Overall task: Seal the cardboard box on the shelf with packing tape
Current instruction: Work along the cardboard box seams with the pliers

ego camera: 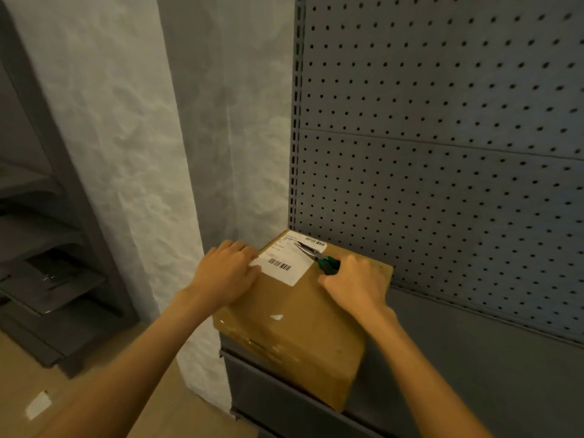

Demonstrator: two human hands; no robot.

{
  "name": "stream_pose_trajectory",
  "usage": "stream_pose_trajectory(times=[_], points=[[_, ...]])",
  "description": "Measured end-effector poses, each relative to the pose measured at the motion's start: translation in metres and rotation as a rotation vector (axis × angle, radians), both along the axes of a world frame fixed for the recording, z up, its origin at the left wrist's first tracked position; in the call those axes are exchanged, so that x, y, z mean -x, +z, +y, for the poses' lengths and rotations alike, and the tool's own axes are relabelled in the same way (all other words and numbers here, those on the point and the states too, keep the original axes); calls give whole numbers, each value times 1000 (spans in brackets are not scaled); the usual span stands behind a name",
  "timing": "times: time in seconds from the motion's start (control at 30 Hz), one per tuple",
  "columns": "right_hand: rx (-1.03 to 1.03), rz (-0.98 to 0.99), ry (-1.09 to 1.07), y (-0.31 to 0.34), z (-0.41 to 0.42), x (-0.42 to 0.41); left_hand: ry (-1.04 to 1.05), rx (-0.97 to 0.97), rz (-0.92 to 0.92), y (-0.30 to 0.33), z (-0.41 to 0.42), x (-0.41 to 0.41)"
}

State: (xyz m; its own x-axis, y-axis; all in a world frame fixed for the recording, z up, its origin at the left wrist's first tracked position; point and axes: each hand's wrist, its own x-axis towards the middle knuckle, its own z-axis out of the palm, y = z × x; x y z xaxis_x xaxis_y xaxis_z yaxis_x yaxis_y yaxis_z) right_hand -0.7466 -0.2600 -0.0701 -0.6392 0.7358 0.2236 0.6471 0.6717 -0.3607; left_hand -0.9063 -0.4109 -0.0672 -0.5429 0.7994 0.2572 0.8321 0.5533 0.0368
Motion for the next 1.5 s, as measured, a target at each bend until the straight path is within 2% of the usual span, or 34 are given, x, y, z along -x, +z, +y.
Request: stream_pose_trajectory(times=[0.4,0.77,0.97,1.17,1.37,1.5], points=[[-1,5,-271,2,48,12,-346,-1,-57,1,69,50],[15,-25,-560,2,-44,-9,-699,-81,-213,-26,74,50],[-95,7,-688,-9,-97,-11,-785,-99,-332,-29,56,68],[-167,9,-752,-16,-107,2,-845,-138,-288,-30,33,70],[-179,7,-758,-18,-107,3,-751,-188,-268,-30,35,58],[-201,13,-750,-21,-106,2,-728,-190,-179,-27,37,39]])
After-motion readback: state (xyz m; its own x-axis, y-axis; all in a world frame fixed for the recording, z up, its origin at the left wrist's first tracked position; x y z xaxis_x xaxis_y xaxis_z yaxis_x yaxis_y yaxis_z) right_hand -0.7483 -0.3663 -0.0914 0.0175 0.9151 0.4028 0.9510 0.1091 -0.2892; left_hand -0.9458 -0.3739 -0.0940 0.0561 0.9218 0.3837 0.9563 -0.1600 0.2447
